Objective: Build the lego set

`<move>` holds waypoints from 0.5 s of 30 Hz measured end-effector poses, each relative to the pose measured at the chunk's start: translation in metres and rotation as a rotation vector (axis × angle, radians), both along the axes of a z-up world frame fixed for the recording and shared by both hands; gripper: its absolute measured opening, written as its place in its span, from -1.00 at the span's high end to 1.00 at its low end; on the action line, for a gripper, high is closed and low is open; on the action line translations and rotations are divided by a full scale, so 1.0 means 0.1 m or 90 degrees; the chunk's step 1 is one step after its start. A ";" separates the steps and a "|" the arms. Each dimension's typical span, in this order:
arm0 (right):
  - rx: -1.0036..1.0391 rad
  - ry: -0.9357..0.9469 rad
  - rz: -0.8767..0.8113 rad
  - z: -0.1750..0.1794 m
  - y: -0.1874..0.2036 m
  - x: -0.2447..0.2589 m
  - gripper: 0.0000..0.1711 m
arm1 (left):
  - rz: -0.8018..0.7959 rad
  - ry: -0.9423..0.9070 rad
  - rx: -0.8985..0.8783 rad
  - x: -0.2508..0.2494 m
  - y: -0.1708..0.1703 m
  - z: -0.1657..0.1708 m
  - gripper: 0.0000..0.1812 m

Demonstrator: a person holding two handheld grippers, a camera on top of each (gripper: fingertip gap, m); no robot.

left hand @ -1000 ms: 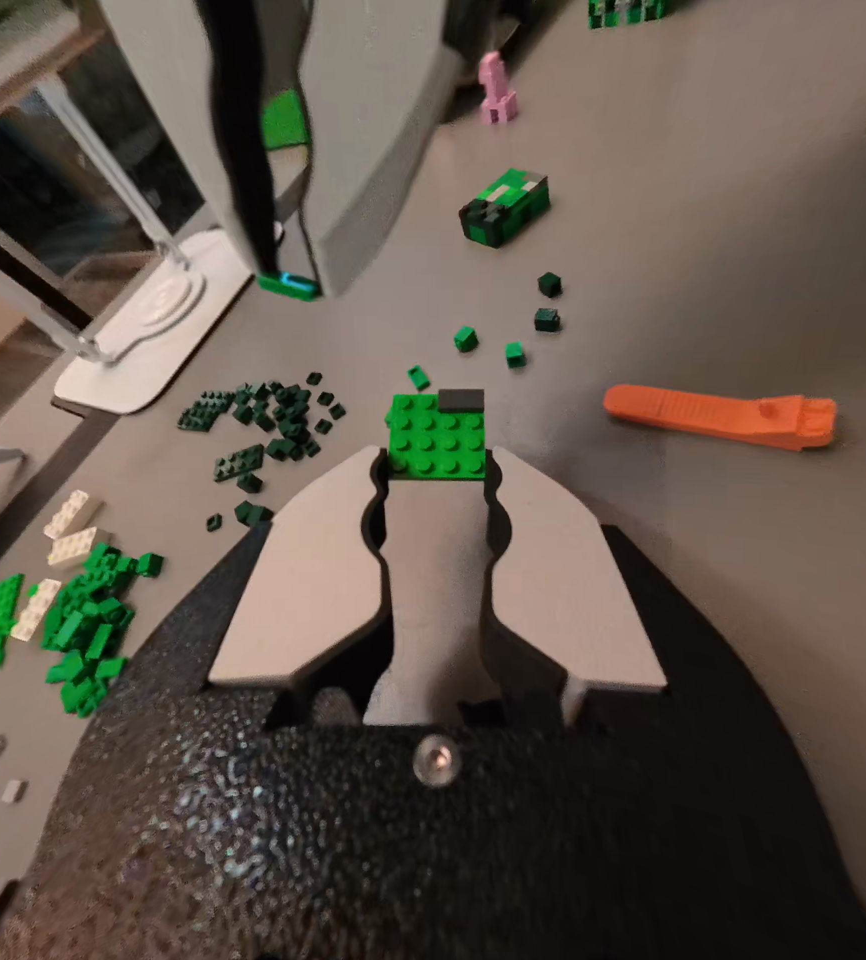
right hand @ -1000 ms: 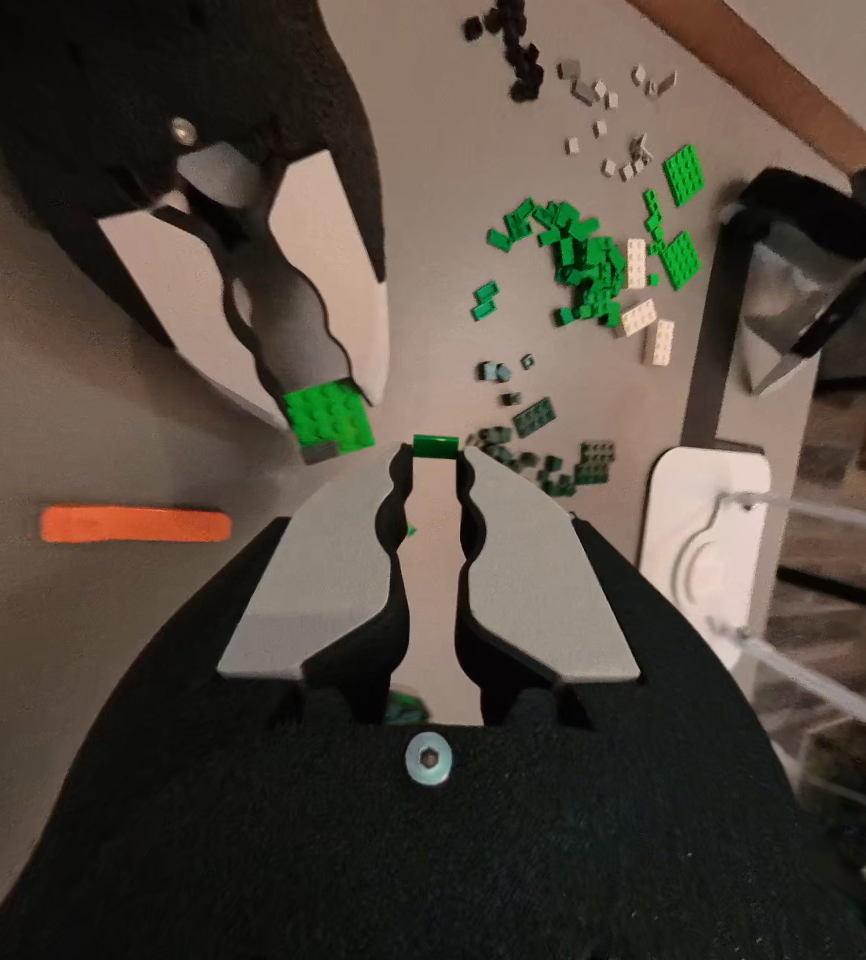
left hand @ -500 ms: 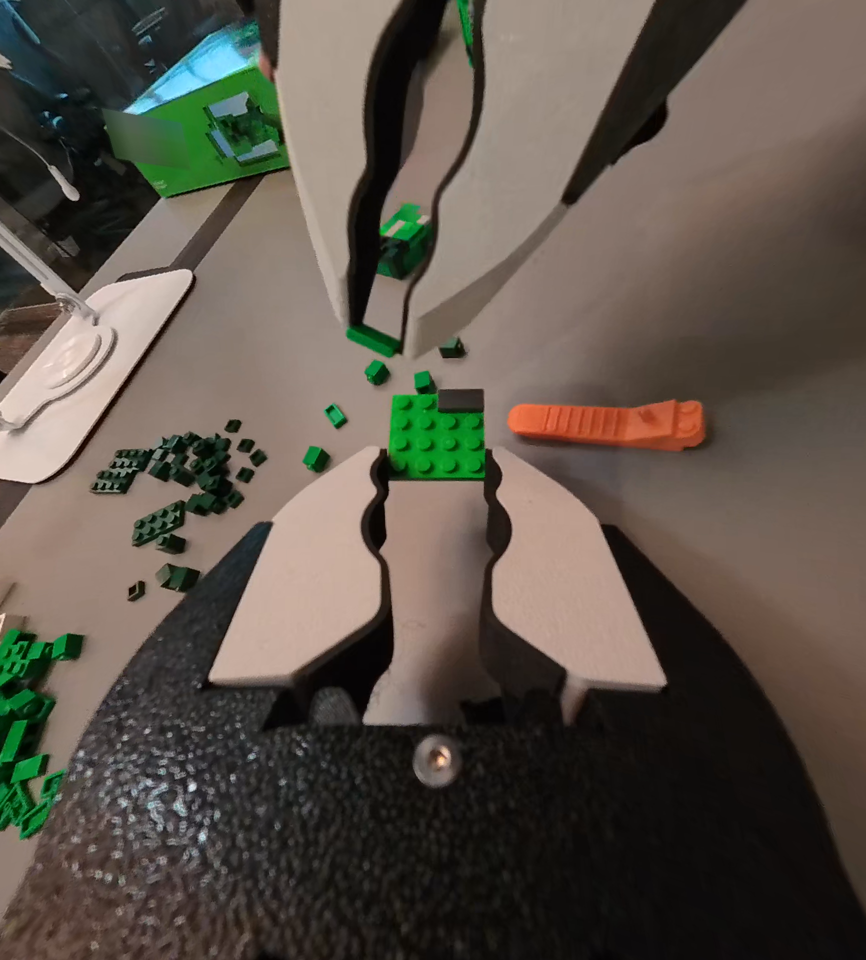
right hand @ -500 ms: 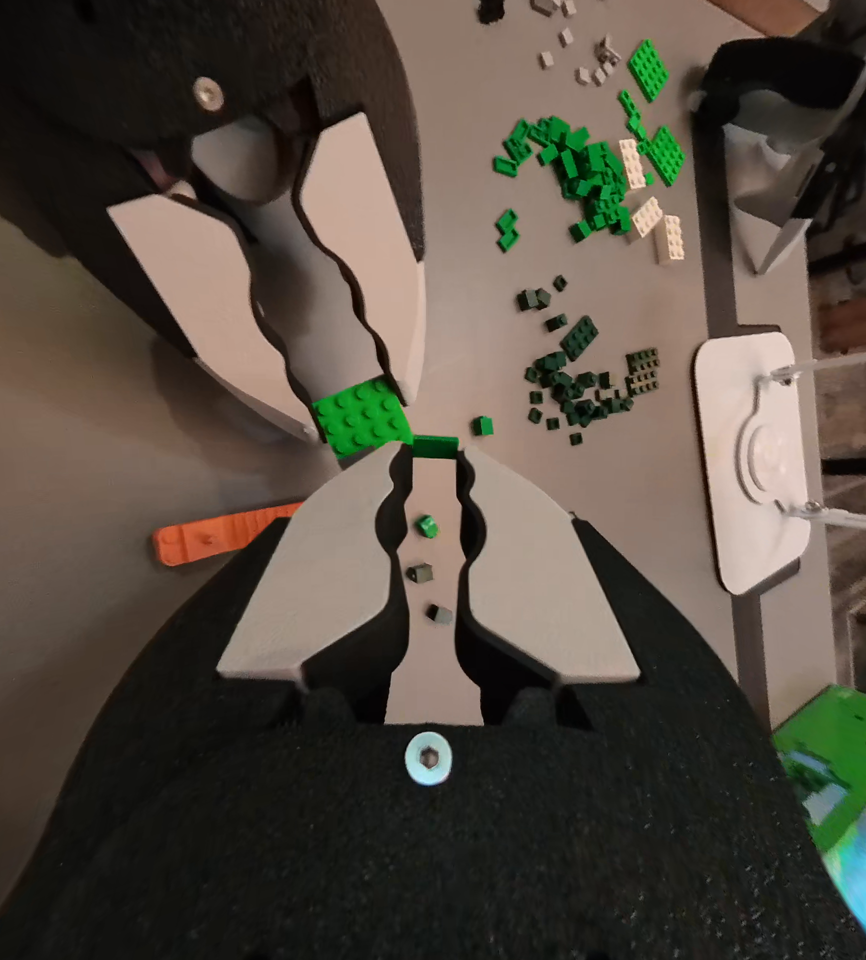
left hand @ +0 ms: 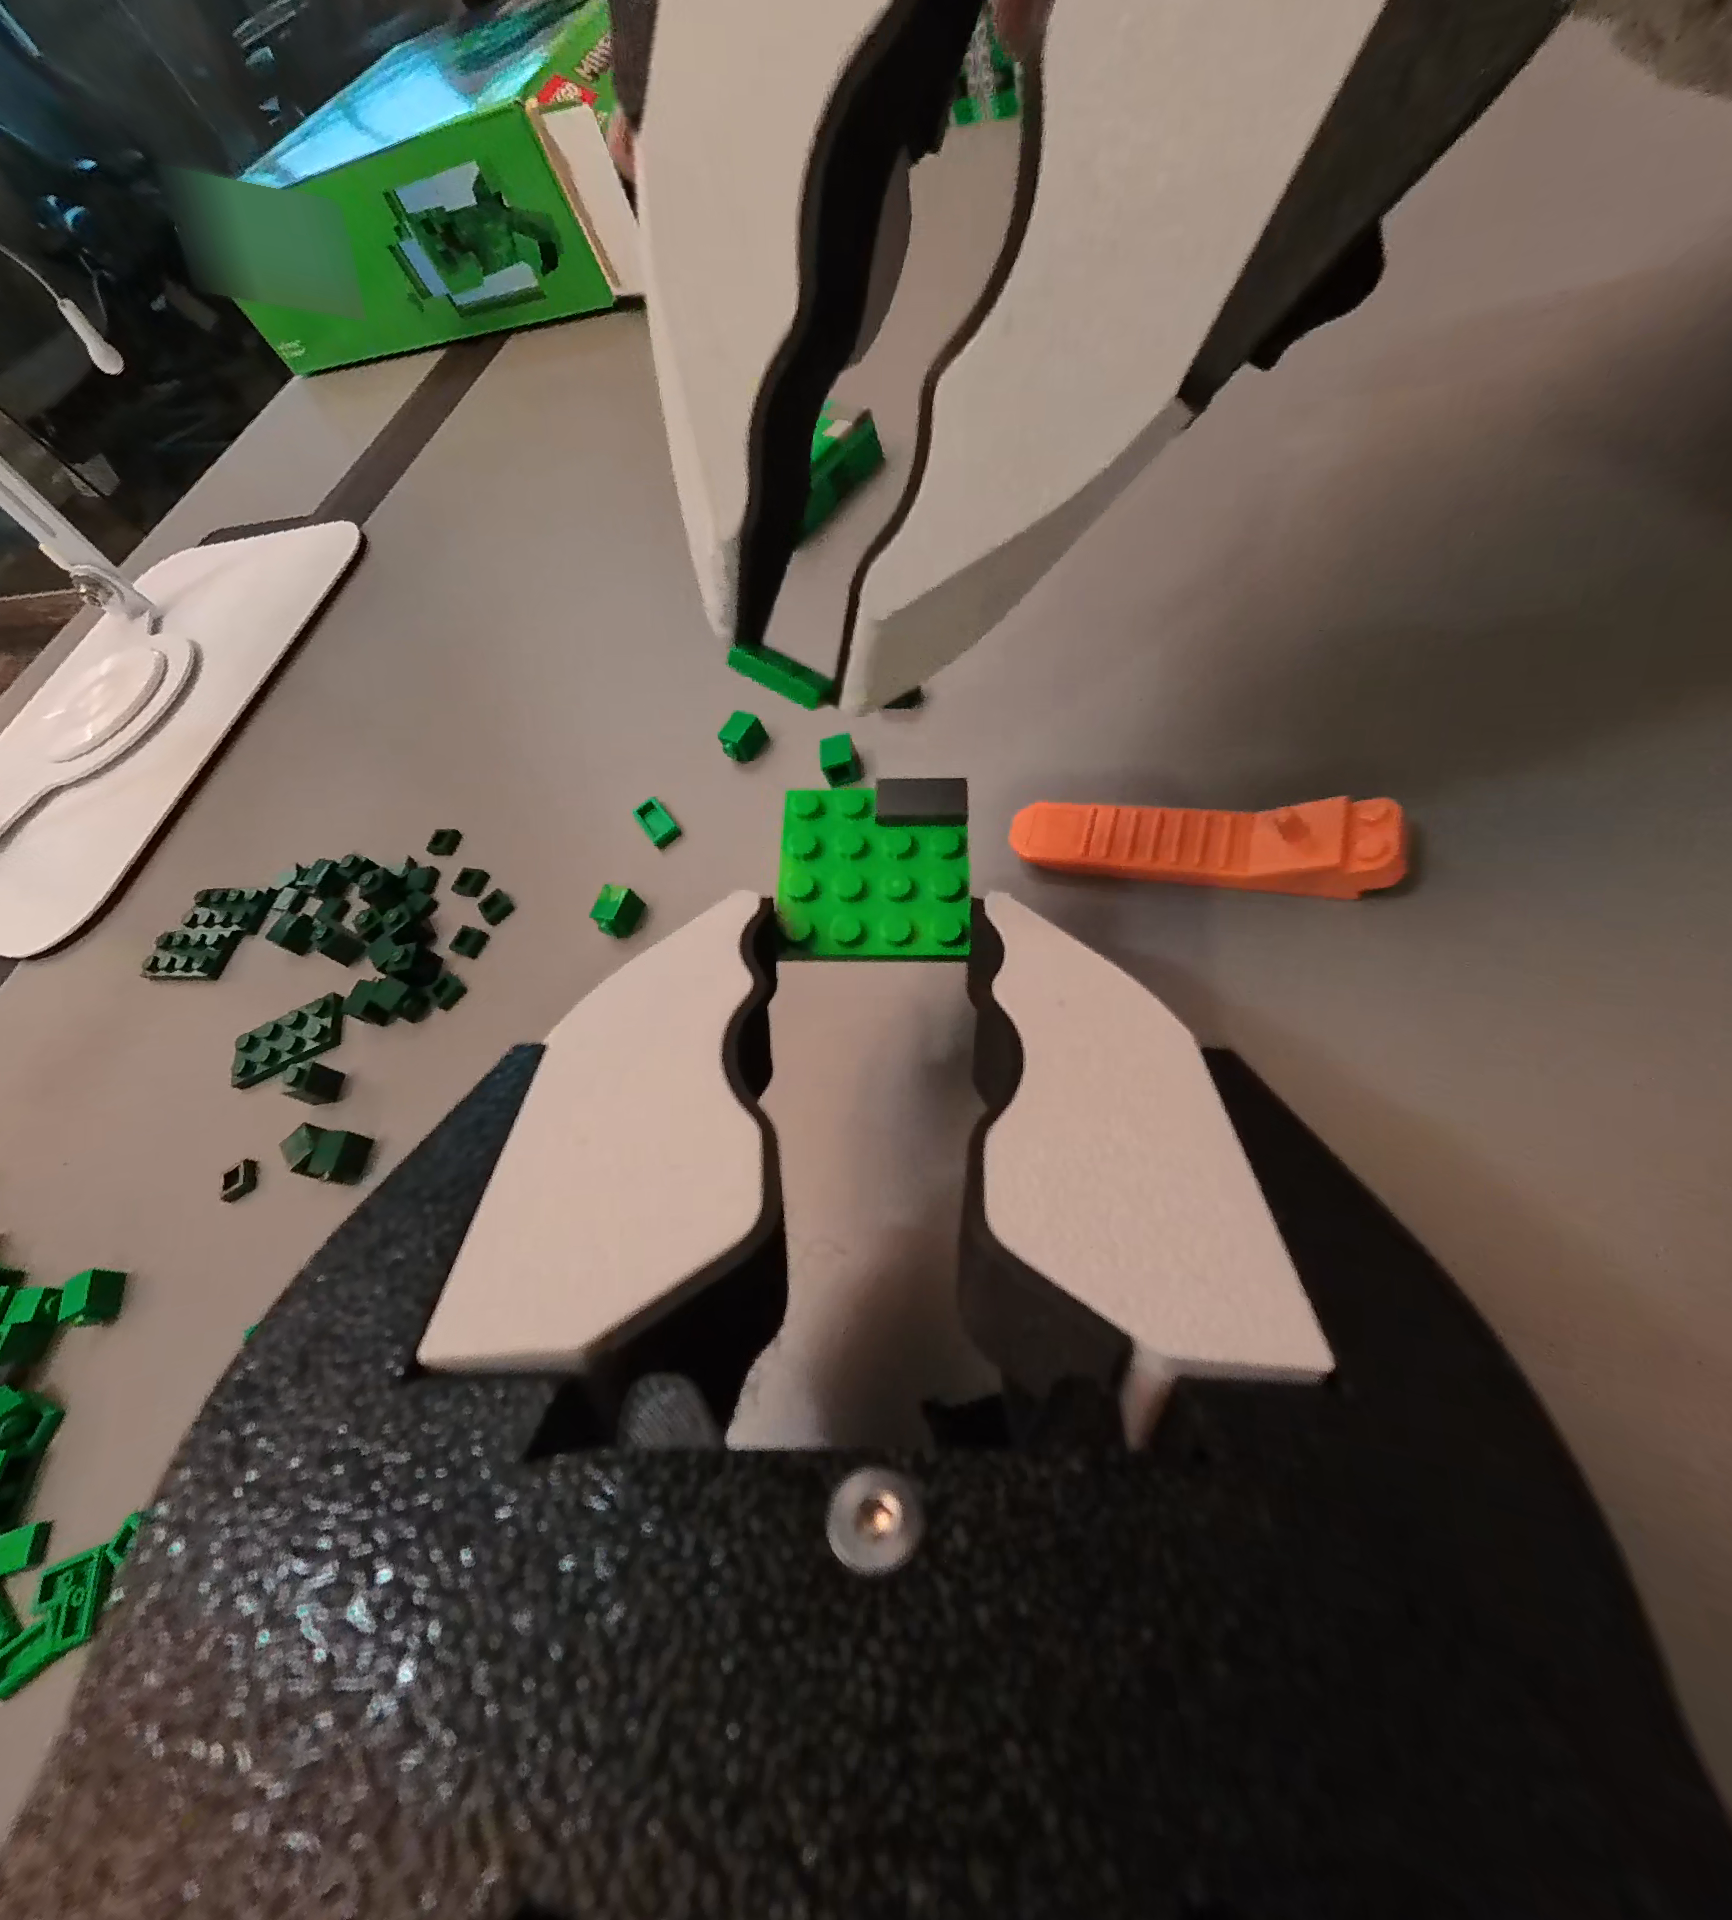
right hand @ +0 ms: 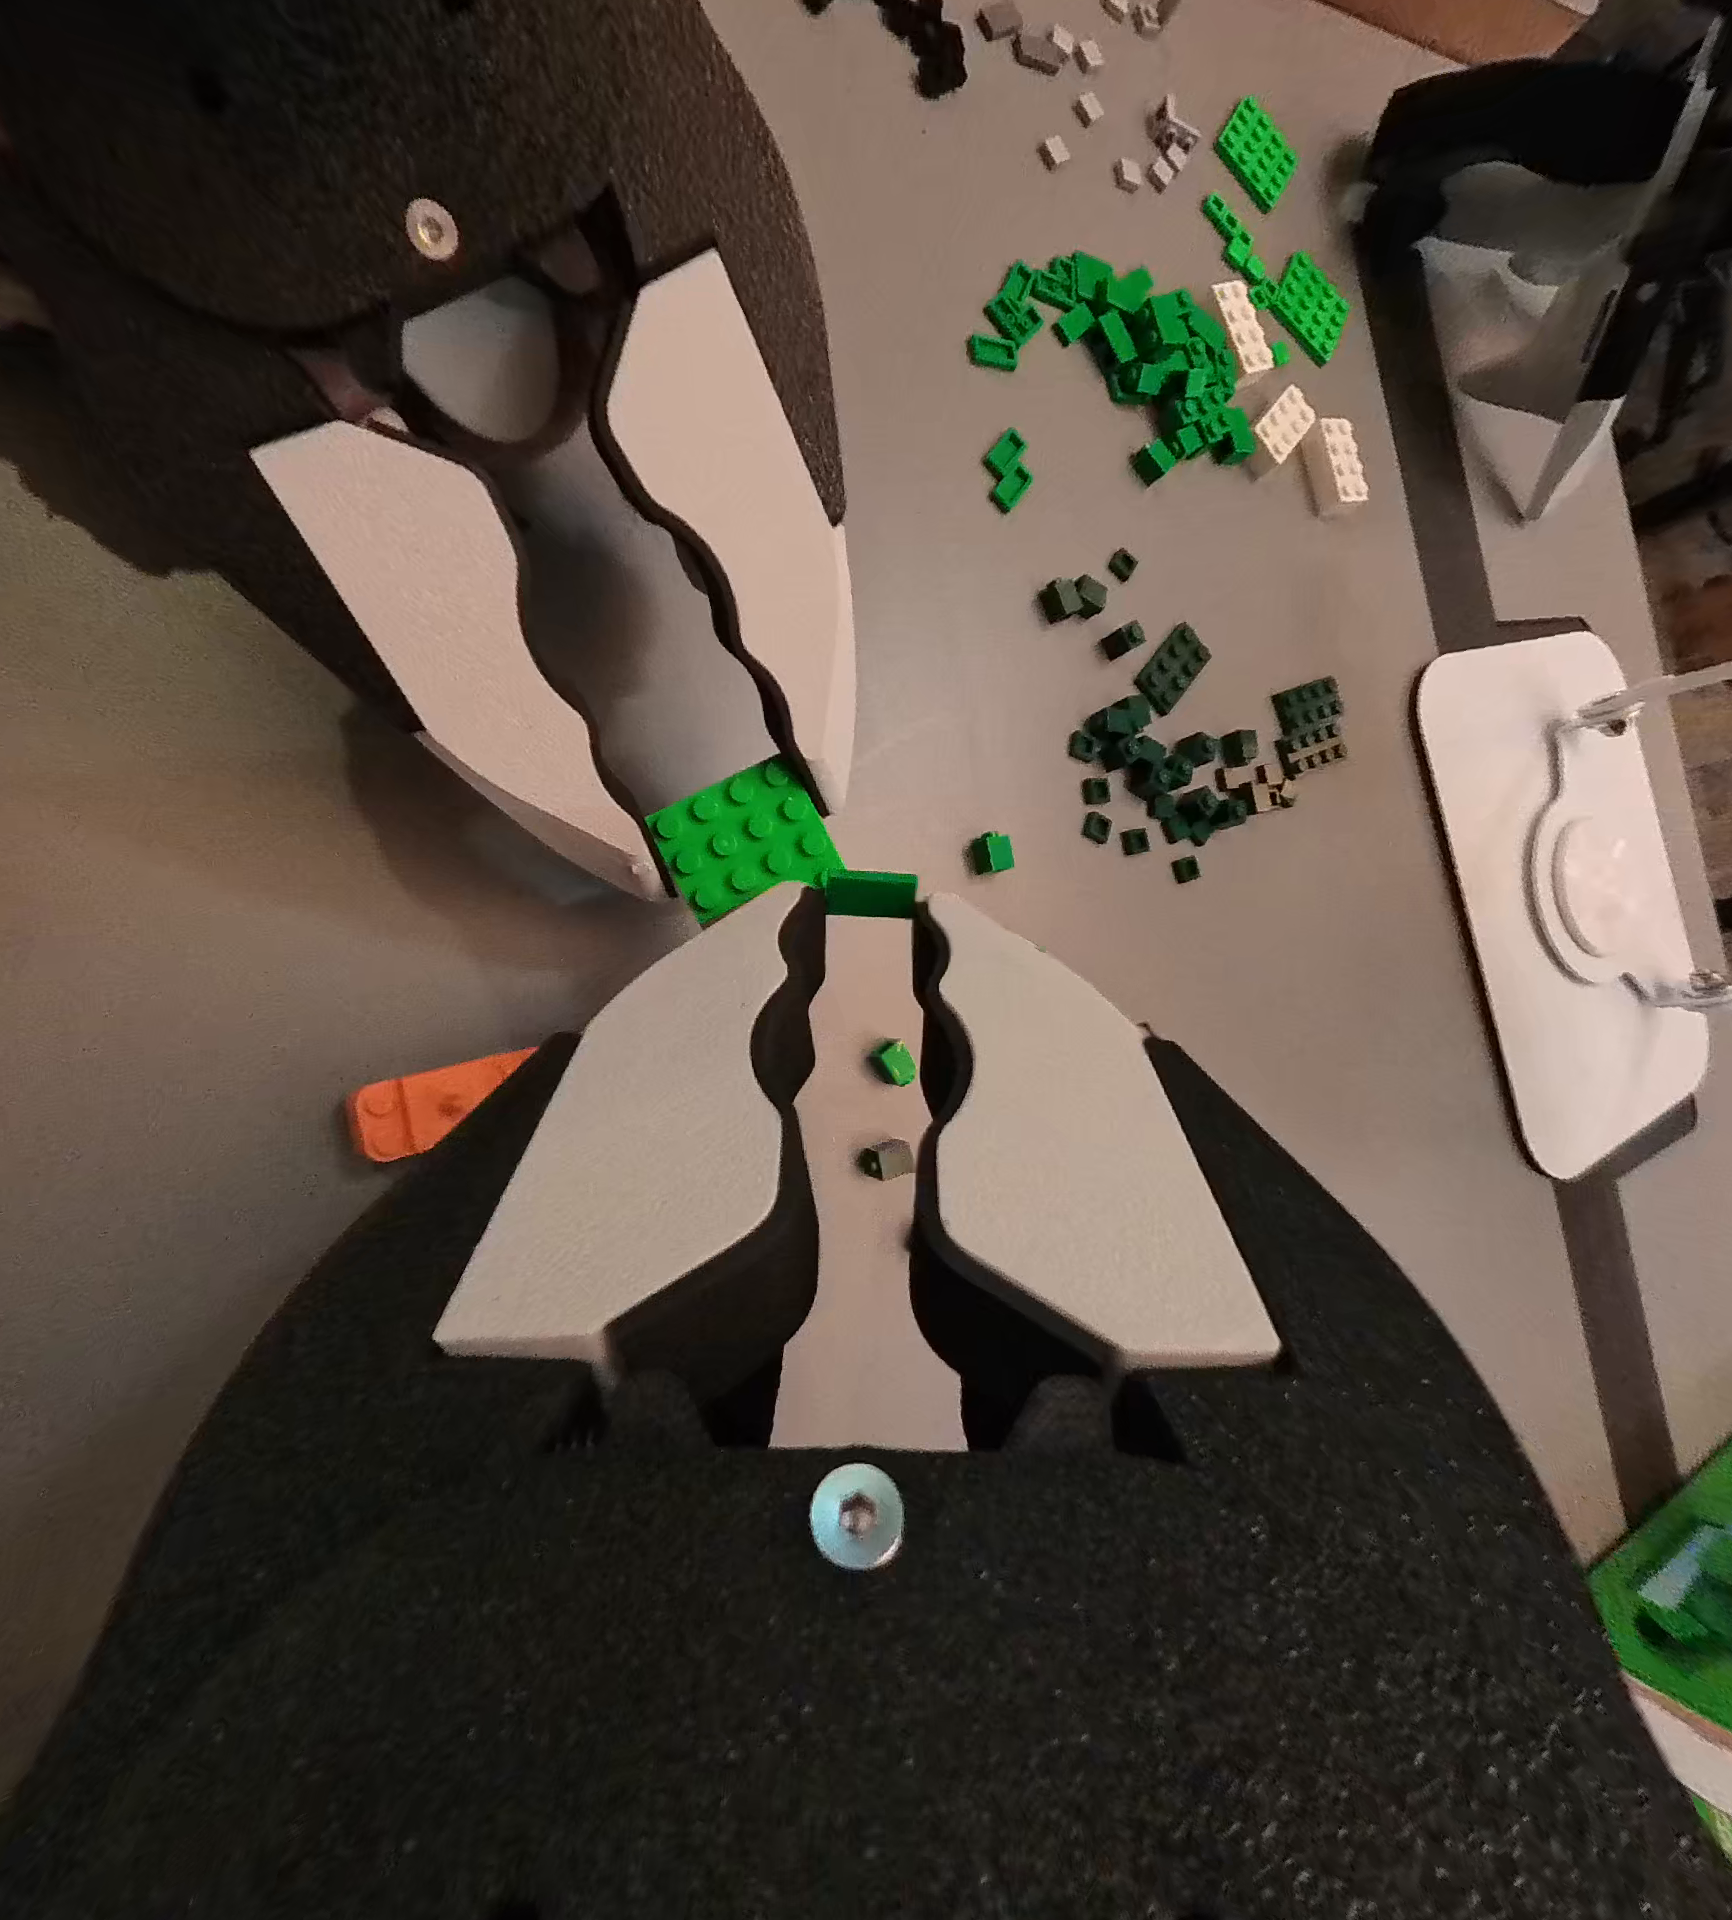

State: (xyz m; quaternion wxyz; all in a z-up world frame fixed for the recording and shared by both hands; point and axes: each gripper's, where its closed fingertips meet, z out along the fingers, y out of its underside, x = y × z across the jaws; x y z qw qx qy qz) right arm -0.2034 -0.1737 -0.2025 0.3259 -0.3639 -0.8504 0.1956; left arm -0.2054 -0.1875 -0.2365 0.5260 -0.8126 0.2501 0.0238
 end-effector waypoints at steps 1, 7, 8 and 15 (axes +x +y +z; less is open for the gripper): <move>-0.001 0.000 0.001 0.00 0.00 0.00 0.82 | -0.002 0.001 0.000 0.01 0.00 0.00 0.61; -0.009 -0.019 0.023 -0.04 -0.01 0.00 0.82 | -0.018 0.010 -0.005 0.05 -0.01 -0.02 0.61; -0.006 -0.025 0.027 -0.04 -0.01 0.00 0.82 | -0.020 0.012 -0.006 0.06 -0.01 -0.02 0.61; 0.045 -0.106 0.083 -0.19 -0.06 0.08 0.81 | -0.030 0.023 -0.012 0.08 -0.01 -0.05 0.62</move>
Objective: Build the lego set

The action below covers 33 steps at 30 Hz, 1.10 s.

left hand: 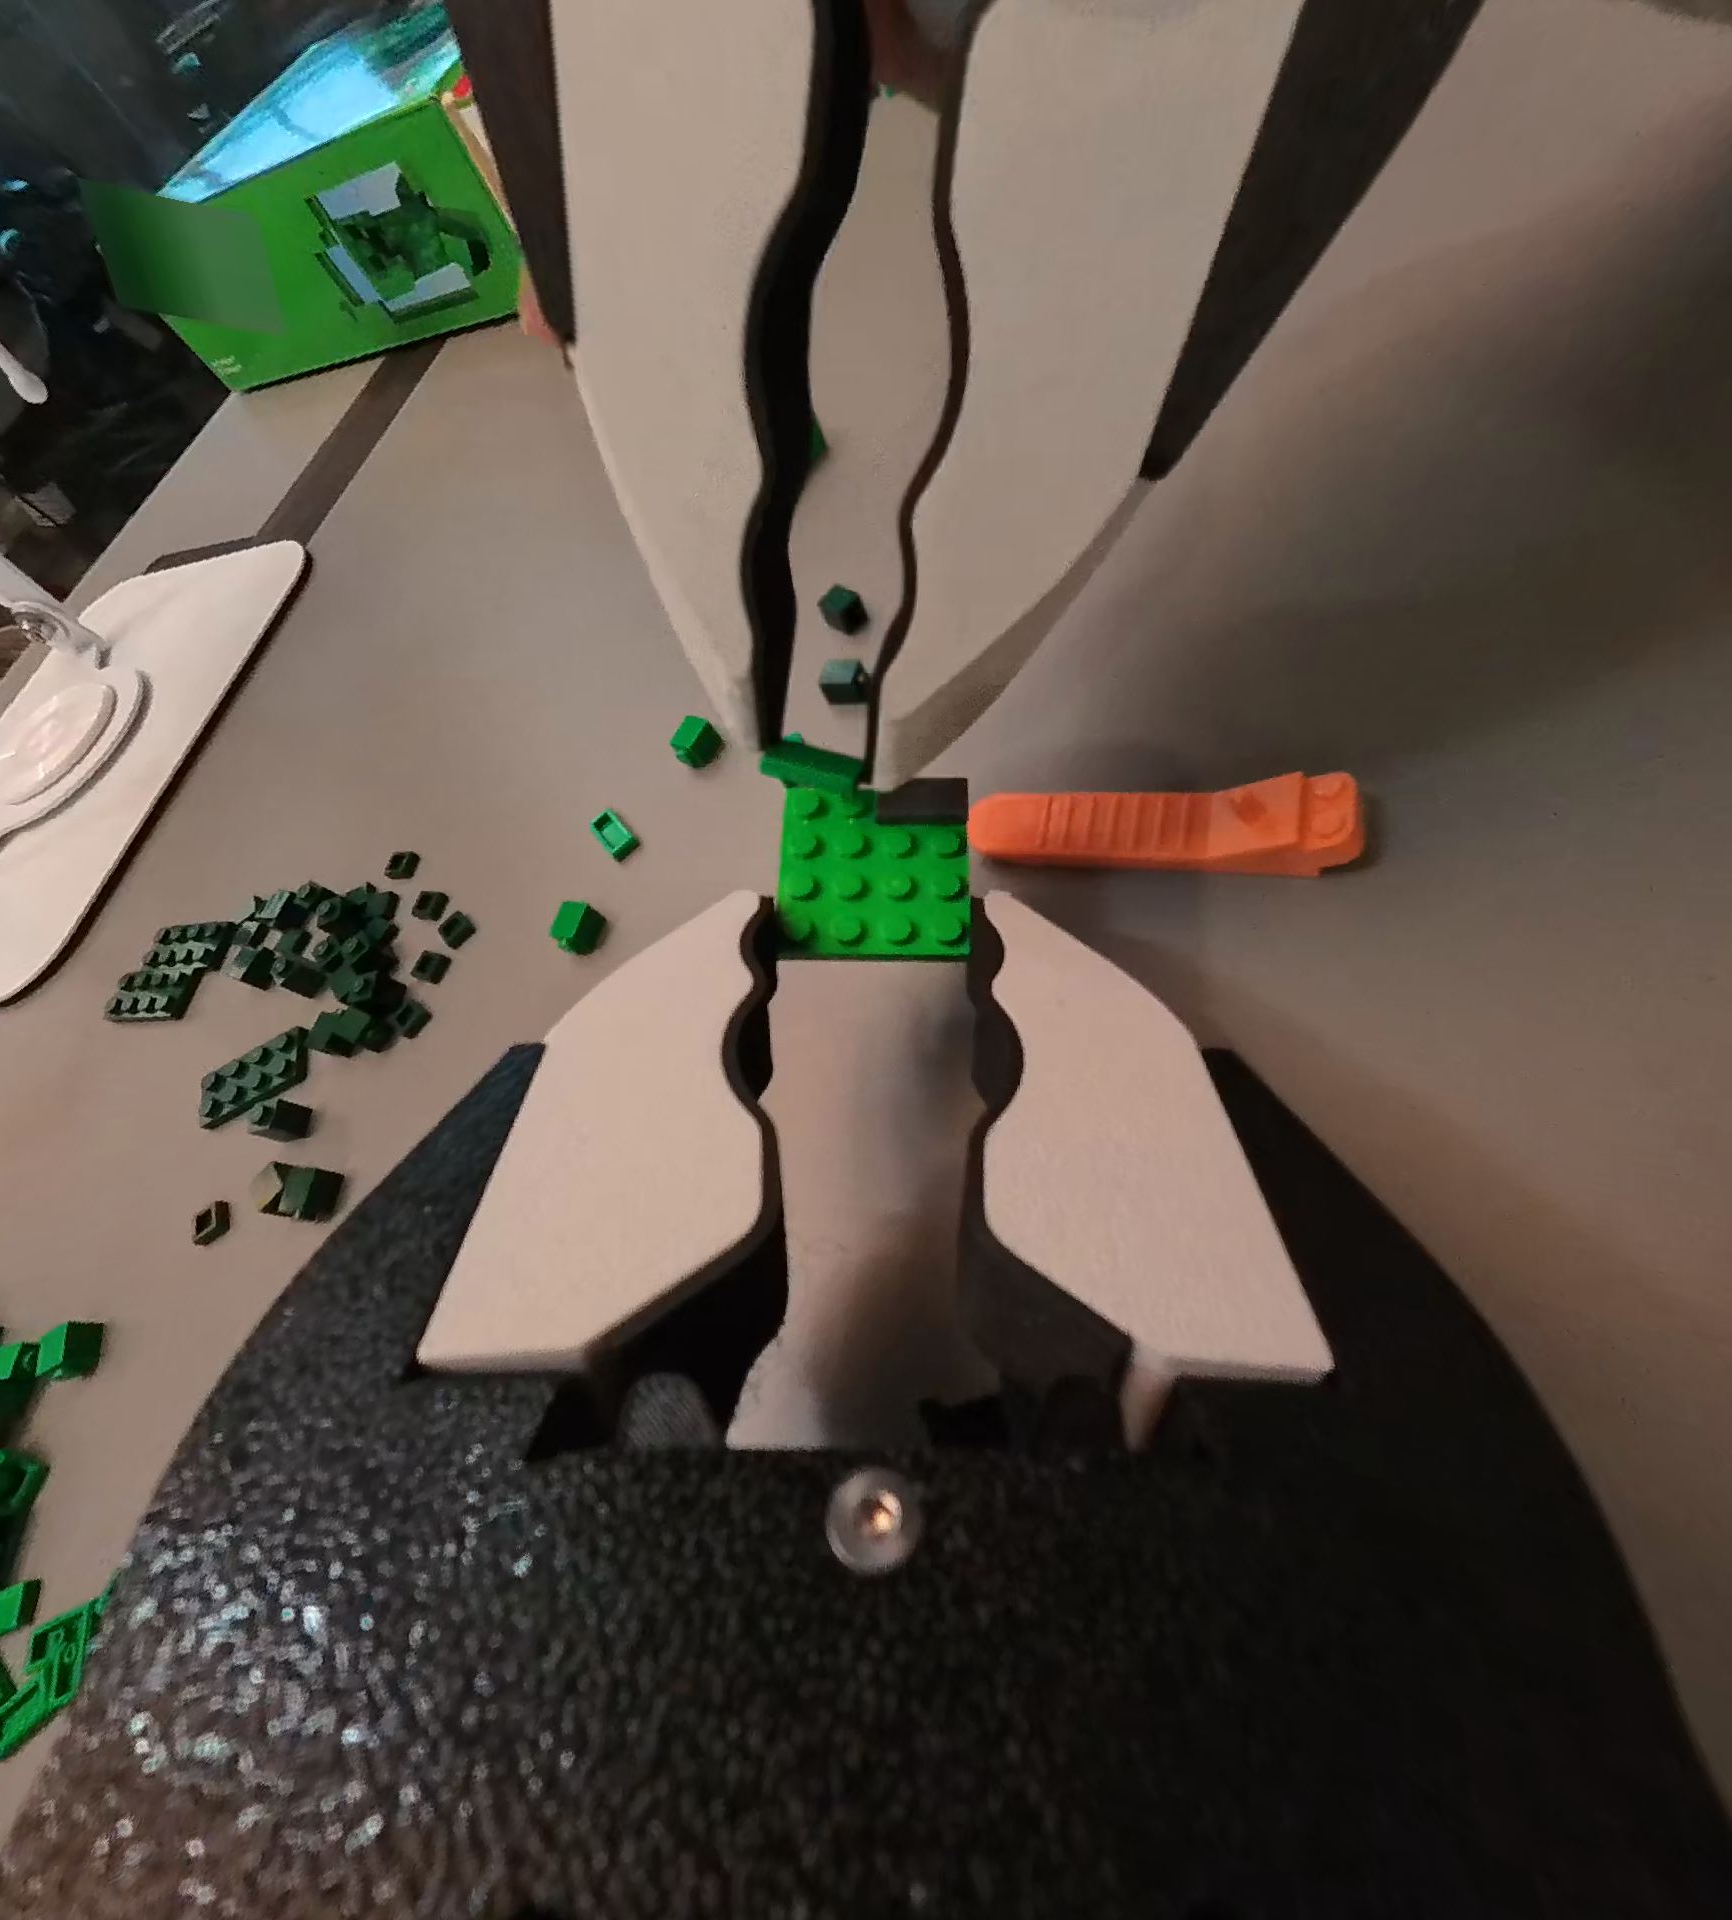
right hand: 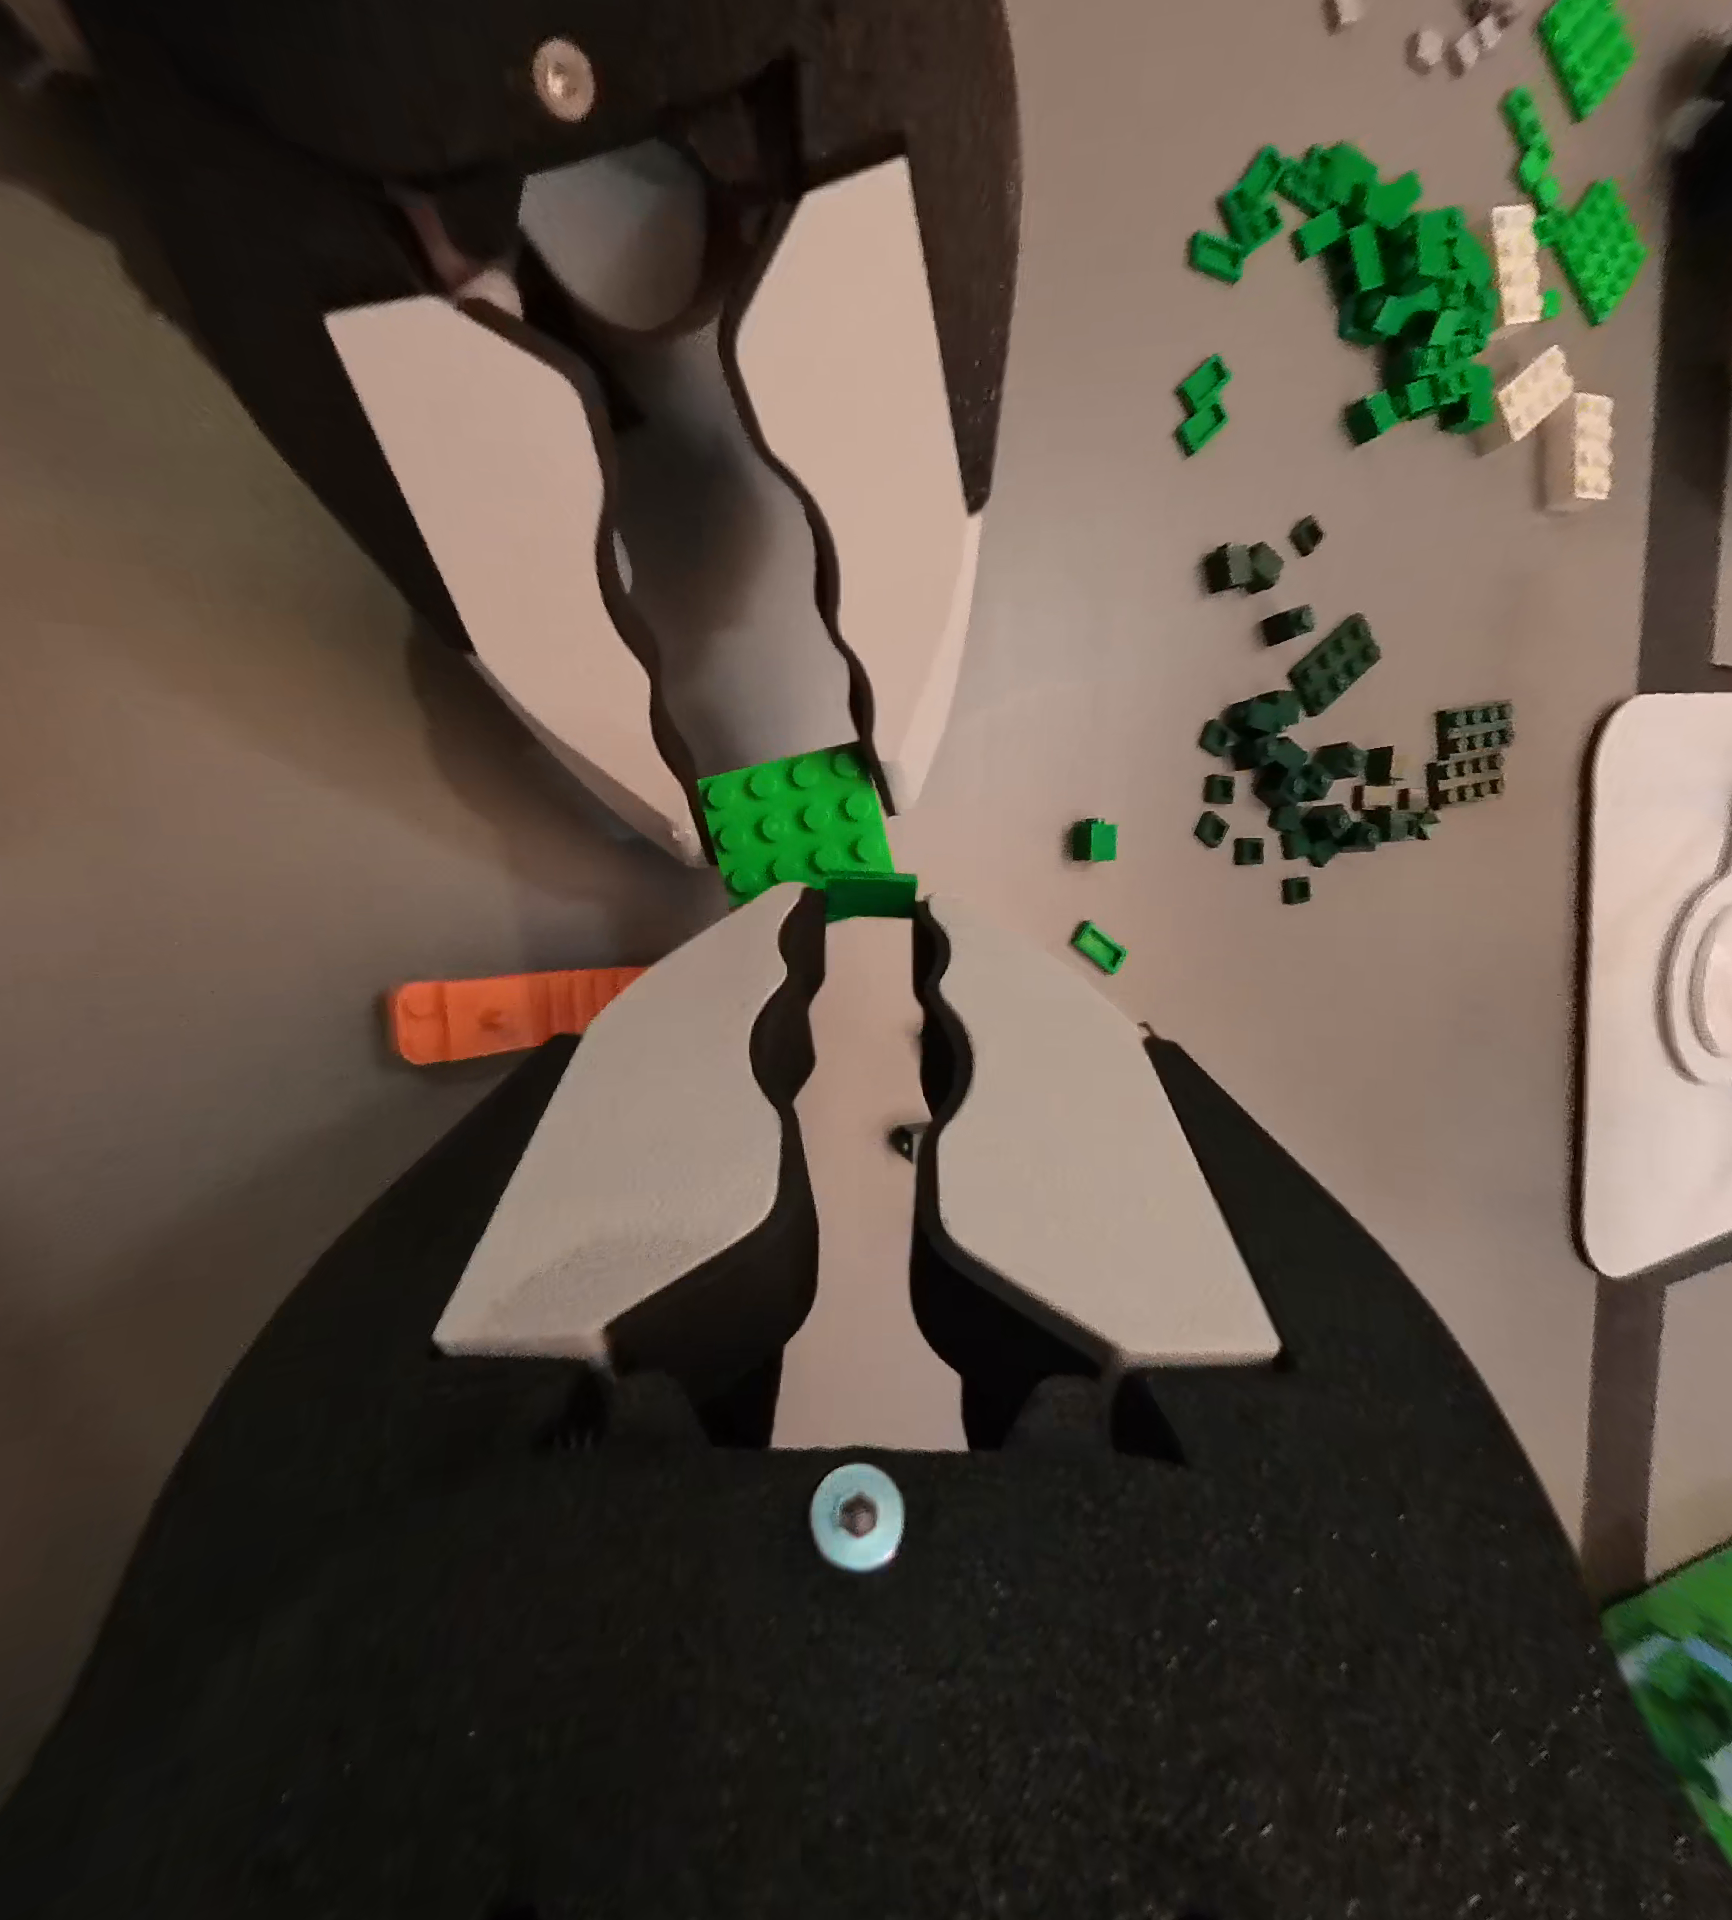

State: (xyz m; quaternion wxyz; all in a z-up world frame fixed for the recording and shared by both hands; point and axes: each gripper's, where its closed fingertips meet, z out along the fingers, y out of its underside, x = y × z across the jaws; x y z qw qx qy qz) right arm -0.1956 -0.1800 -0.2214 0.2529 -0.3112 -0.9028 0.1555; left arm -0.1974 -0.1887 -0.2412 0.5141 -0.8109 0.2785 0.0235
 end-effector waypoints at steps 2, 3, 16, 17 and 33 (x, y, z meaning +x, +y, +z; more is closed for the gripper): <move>0.018 -0.014 0.005 -0.03 0.01 0.01 0.81 | -0.003 0.002 -0.002 0.01 0.00 -0.01 0.62; 0.024 -0.020 0.006 -0.05 0.02 0.01 0.82 | -0.003 0.003 -0.002 0.01 0.00 -0.01 0.61; 0.058 -0.090 0.049 -0.13 -0.01 0.08 0.82 | -0.016 0.014 -0.010 0.04 -0.01 -0.03 0.62; 0.062 -0.091 0.050 -0.13 -0.01 0.08 0.82 | -0.016 0.015 -0.010 0.04 -0.01 -0.03 0.62; 0.083 -0.095 0.065 -0.09 -0.01 0.05 0.82 | -0.020 0.001 -0.003 0.04 -0.01 0.00 0.62</move>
